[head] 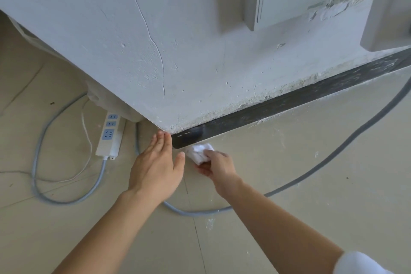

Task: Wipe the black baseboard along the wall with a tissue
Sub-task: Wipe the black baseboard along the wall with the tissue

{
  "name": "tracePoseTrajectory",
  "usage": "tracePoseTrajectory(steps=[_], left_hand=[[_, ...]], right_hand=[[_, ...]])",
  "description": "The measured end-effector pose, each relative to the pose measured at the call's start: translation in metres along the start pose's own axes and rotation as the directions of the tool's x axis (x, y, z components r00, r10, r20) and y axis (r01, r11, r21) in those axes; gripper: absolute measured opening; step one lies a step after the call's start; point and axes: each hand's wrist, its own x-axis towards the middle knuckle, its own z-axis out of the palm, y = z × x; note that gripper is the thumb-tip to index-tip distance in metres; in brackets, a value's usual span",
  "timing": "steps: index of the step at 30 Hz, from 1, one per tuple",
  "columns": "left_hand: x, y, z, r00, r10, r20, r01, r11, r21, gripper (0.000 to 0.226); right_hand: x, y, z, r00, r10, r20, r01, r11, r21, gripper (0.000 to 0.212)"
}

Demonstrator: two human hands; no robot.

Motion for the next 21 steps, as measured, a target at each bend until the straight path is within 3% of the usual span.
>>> tracePoseTrajectory(steps=[2,5,7,11,13,15,18,21], left_hand=[[0.001,0.002,0.0,1.0,-0.019,0.0,0.019,0.999,0.034,0.064],[0.002,0.008,0.0,0.998,-0.057,-0.025,0.059,0.993,0.105,0.063],[0.003,0.014,0.0,0.996,-0.074,-0.049,0.08,0.986,0.145,0.063],[0.006,0.025,0.0,0.991,-0.117,-0.062,0.125,0.98,0.153,0.063],[0.006,0.028,0.0,0.99,-0.13,-0.058,0.138,0.98,0.142,0.063],[0.005,0.029,0.0,0.989,-0.137,-0.052,0.143,0.977,0.157,0.064],[0.004,0.031,-0.003,0.988,-0.151,-0.041,0.156,0.97,0.189,0.062],[0.007,0.033,-0.009,0.986,-0.159,-0.05,0.166,0.969,0.184,0.057]], right_hand=[[0.004,-0.002,0.007,0.996,0.03,0.083,-0.035,0.998,0.058,0.024],[0.013,-0.026,-0.004,0.996,0.024,0.082,-0.046,0.961,0.273,0.026],[0.014,-0.048,-0.023,0.999,0.006,0.048,-0.027,0.902,0.431,0.022],[0.004,-0.082,-0.067,0.993,-0.075,-0.089,0.112,0.816,0.567,0.024],[-0.003,-0.088,-0.078,0.982,-0.077,-0.175,0.163,0.816,0.555,0.022],[-0.011,-0.08,-0.074,0.985,-0.037,-0.169,0.109,0.893,0.437,0.02],[-0.02,-0.05,-0.043,0.996,0.077,0.041,-0.084,0.969,0.233,0.021],[-0.024,-0.035,-0.008,0.973,0.093,0.213,-0.138,0.969,0.204,0.024]])
